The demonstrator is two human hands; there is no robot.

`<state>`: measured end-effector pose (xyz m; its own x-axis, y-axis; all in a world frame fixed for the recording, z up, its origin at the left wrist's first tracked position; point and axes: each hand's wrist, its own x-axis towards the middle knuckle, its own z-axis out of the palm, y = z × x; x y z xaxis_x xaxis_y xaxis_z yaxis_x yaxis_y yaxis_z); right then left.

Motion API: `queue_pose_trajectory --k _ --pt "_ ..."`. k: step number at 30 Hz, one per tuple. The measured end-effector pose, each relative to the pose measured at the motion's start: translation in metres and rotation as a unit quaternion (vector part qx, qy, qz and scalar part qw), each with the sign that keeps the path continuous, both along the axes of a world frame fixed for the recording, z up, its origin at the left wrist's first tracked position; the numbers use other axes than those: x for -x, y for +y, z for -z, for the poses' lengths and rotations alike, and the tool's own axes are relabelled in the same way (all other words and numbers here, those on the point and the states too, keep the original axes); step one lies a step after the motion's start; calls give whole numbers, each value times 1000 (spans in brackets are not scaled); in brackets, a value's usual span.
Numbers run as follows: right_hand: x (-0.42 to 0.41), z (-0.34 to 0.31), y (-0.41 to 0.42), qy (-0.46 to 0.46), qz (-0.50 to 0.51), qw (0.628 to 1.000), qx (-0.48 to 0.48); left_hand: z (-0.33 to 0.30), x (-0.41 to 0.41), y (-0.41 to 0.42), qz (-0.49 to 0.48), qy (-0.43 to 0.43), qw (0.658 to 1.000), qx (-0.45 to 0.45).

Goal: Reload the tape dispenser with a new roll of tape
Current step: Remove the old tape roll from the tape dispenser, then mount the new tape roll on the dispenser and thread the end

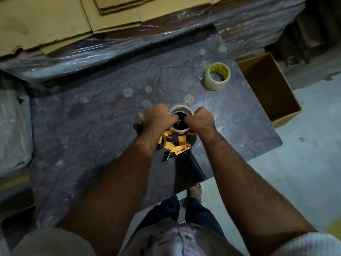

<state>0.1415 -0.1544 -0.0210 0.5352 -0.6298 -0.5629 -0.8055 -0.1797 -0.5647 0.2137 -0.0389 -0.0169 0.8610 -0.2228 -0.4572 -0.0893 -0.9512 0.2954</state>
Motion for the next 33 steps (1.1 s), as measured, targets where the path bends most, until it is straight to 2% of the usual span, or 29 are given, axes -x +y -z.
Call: queue_pose_trajectory --k 2,4,6,7,9,12,14,16,23,27,29,31,33 --pt "6 -11 -8 -50 44 996 -58 -6 -2 10 -19 21 992 126" --pt "11 -24 -16 -98 87 984 -121 -19 -1 21 -4 57 965 255" --pt "14 -38 -25 -124 99 972 -171 -34 3 31 35 119 933 339" --pt "14 -44 -28 -134 99 969 -185 -38 3 35 61 138 924 351" --pt "14 -56 -33 -145 86 965 -200 -39 2 39 110 131 928 330" --pt "7 -68 -39 -154 62 966 -199 -40 -1 30 143 35 961 234" --pt "0 -73 -41 -164 45 968 -185 -46 0 19 131 -42 974 180" --pt "-9 -75 -45 -176 25 969 -173 -49 -2 7 85 -86 973 195" --pt "-29 -66 -94 -162 -93 963 -192 -46 -23 -41 -8 -111 986 124" --pt "-39 -48 -146 -140 -120 964 -190 -24 -43 -77 -110 -103 985 84" --pt "-41 -36 -167 -135 -129 967 -172 -11 -52 -92 -131 -111 984 56" --pt "-44 -24 -185 -128 -154 968 -154 5 -61 -103 -130 -89 987 38" --pt "-47 -15 -197 -112 -191 964 -146 21 -67 -104 -106 -31 993 41"
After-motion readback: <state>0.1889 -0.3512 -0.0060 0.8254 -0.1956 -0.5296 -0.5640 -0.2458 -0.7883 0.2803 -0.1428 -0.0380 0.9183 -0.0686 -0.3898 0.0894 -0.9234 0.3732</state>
